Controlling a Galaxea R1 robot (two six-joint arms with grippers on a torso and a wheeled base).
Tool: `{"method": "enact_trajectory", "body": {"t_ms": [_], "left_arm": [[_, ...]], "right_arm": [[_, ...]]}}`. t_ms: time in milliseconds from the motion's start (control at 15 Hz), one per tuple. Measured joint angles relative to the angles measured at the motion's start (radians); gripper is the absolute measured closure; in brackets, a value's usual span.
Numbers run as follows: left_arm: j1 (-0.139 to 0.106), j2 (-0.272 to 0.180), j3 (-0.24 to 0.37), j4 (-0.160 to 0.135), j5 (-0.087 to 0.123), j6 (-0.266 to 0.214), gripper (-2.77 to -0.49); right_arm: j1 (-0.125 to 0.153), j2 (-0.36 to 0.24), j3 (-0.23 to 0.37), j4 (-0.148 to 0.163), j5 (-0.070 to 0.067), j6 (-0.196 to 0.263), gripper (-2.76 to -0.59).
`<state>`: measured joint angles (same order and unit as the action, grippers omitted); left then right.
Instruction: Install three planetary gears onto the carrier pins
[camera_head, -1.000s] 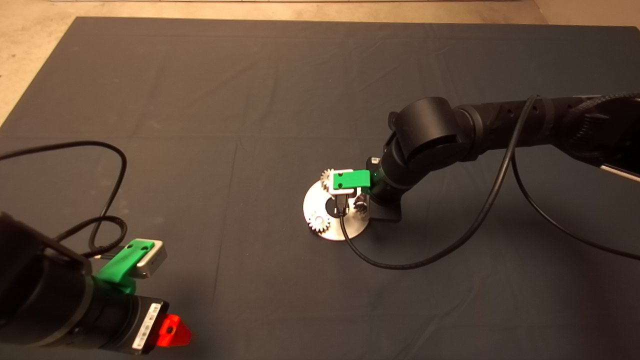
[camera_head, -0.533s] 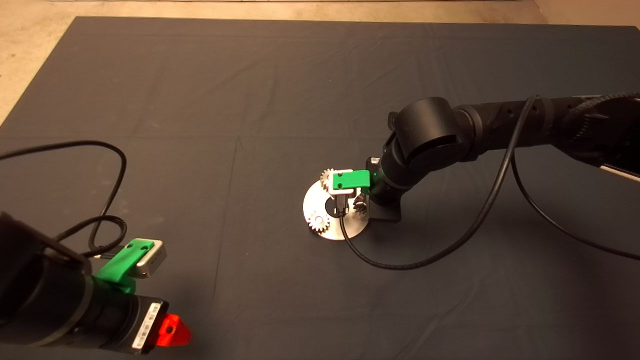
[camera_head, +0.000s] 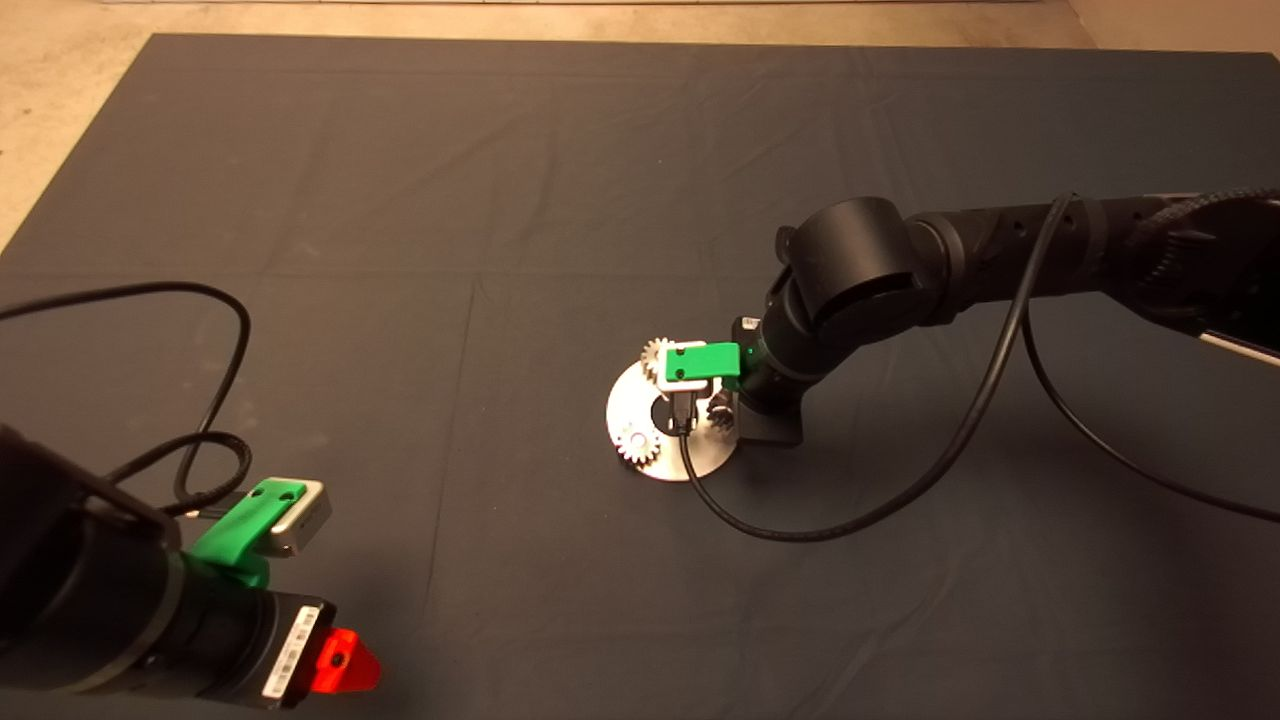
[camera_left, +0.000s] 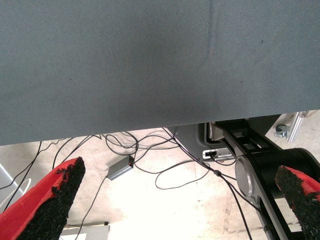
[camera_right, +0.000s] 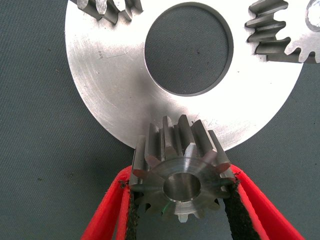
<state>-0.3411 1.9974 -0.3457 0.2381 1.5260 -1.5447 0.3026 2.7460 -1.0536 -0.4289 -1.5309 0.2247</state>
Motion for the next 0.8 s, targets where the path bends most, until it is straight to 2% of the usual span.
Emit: {"method": "enact_trajectory", "body": {"t_ms": [800], "left_arm": [[0.000,0.000,0.000,0.000,0.000,0.000,-2.76]], "right_arm": [[0.000,-0.001,0.000,0.000,0.001,0.000,-1.02]]}}
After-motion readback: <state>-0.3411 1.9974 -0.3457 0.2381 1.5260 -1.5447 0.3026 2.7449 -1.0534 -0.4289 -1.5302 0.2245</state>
